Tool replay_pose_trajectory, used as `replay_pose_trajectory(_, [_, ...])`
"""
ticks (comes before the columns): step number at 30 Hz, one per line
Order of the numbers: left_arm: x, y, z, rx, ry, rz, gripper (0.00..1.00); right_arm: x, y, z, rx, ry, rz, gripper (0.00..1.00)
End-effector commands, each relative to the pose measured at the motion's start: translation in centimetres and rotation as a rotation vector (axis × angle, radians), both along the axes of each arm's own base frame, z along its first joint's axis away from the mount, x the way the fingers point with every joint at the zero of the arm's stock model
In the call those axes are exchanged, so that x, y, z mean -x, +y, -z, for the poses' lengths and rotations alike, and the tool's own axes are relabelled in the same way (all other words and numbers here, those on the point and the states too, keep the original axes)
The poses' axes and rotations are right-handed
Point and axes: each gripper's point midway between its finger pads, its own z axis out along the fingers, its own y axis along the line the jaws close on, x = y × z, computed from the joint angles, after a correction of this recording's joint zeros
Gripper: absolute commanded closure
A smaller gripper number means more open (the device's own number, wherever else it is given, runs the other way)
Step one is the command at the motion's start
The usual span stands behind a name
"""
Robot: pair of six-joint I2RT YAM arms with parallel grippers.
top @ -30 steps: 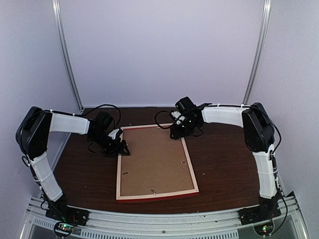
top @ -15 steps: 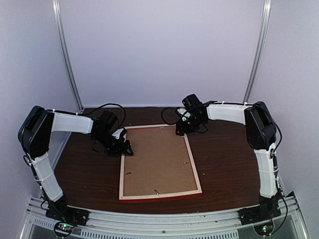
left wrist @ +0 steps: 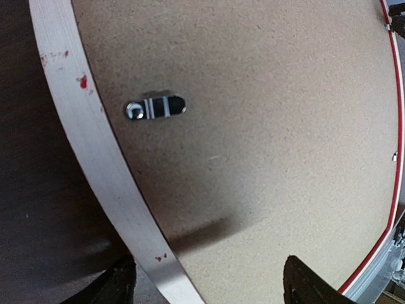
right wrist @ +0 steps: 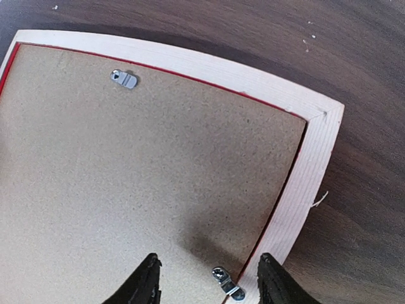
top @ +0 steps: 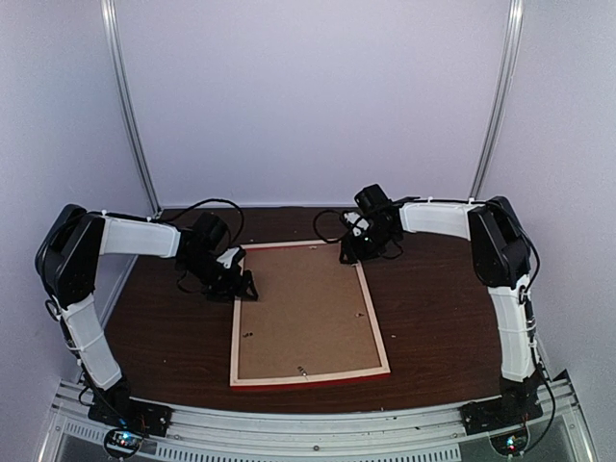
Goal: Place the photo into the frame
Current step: Press the fastener onto the backboard.
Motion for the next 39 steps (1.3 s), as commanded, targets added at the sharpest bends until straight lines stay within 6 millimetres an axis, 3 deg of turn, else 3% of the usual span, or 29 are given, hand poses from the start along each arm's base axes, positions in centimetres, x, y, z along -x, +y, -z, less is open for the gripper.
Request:
replay_pose_trajectory(1, [-0.7, -0.1, -0.4, -0.022, -0.035, 0.015, 0.18, 0.8, 0.1, 1.2, 0.0, 0.046, -0.012, 0.48])
replay_pose_trajectory(19, [-1.2, 0.9, -0.4, -0.08, -0.055, -0.011, 0.17, 3.9, 0.3, 1.3, -0.042, 0.09, -0.014, 0.49])
replay_pose_trajectory(39, [-1.4, 1.1, -0.5, -0.09, -0.062, -0.018, 0.17, 4.7, 1.4, -0.3, -0.104, 0.097, -0.033, 0.49])
